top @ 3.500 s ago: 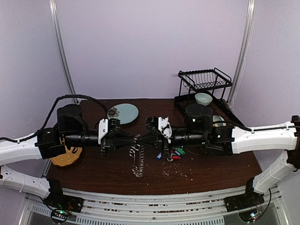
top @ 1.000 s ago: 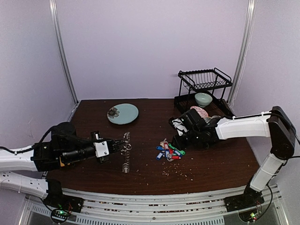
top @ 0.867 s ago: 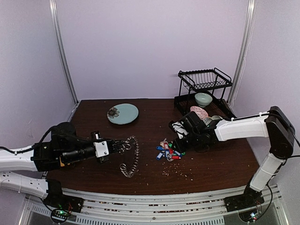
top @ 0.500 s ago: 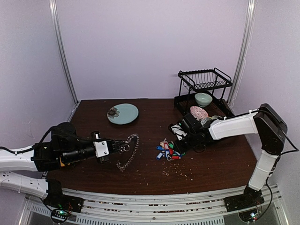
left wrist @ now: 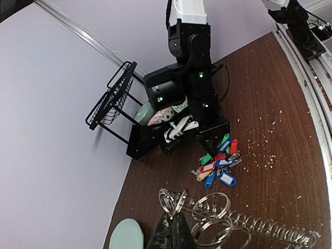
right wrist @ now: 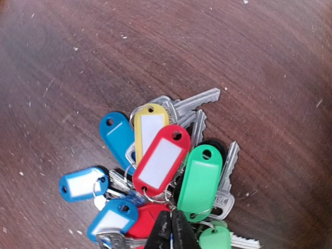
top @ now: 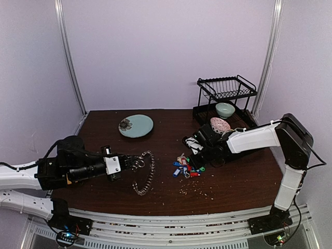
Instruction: Put the keys on the keyring
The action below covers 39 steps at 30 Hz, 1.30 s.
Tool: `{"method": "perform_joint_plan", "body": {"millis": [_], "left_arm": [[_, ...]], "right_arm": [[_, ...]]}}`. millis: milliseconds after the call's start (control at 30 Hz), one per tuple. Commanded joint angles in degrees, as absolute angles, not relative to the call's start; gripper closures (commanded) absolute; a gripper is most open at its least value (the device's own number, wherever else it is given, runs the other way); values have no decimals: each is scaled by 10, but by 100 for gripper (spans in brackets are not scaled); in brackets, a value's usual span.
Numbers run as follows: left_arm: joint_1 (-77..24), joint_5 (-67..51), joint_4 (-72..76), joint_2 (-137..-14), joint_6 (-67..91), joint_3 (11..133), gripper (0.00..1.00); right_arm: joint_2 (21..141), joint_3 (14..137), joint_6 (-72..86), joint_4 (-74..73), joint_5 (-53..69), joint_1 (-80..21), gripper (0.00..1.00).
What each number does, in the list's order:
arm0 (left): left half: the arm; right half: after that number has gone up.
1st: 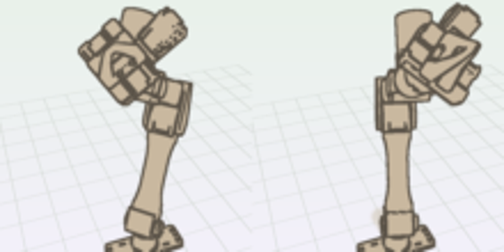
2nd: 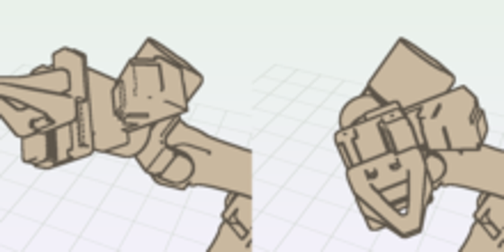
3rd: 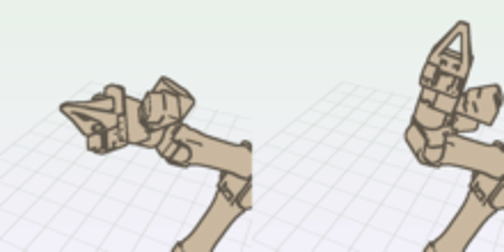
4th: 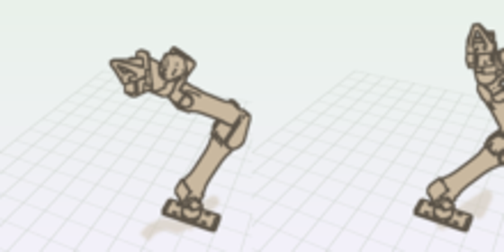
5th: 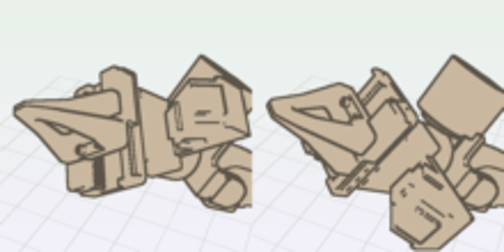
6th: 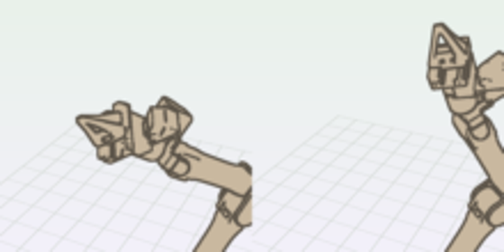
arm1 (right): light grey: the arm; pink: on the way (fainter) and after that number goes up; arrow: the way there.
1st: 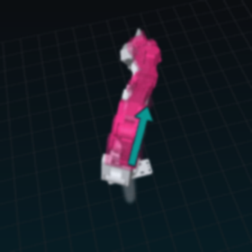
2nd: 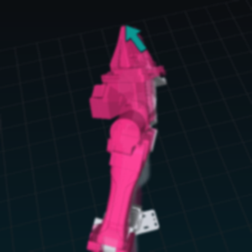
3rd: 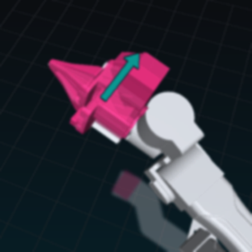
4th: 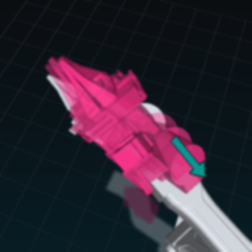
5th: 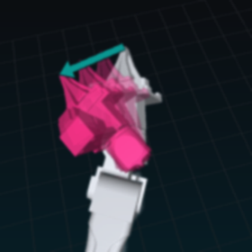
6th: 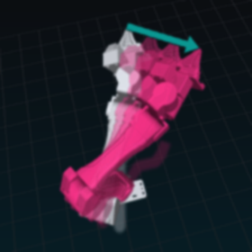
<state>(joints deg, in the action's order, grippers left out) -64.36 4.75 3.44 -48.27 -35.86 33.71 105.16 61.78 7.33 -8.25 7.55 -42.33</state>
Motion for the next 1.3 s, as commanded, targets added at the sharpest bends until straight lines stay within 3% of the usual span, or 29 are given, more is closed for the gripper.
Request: {"method": "perform_joint_plan", "body": {"millis": [0,400,833,1000,1267], "left_arm": [[-646,52,89,-477,-351,334,100],[-647,53,89,-476,-350,334,100],[-646,51,90,-480,-347,337,100],[-646,51,87,-501,-338,347,100],[-646,37,86,-521,-318,359,100]], "right_arm": [[1060,631,66,-94,88,-420,98],[993,637,46,-122,98,-420,100],[836,615,32,-93,234,-425,100],[780,596,35,-46,326,-455,100],[769,618,36,-7,357,-549,100]]}}
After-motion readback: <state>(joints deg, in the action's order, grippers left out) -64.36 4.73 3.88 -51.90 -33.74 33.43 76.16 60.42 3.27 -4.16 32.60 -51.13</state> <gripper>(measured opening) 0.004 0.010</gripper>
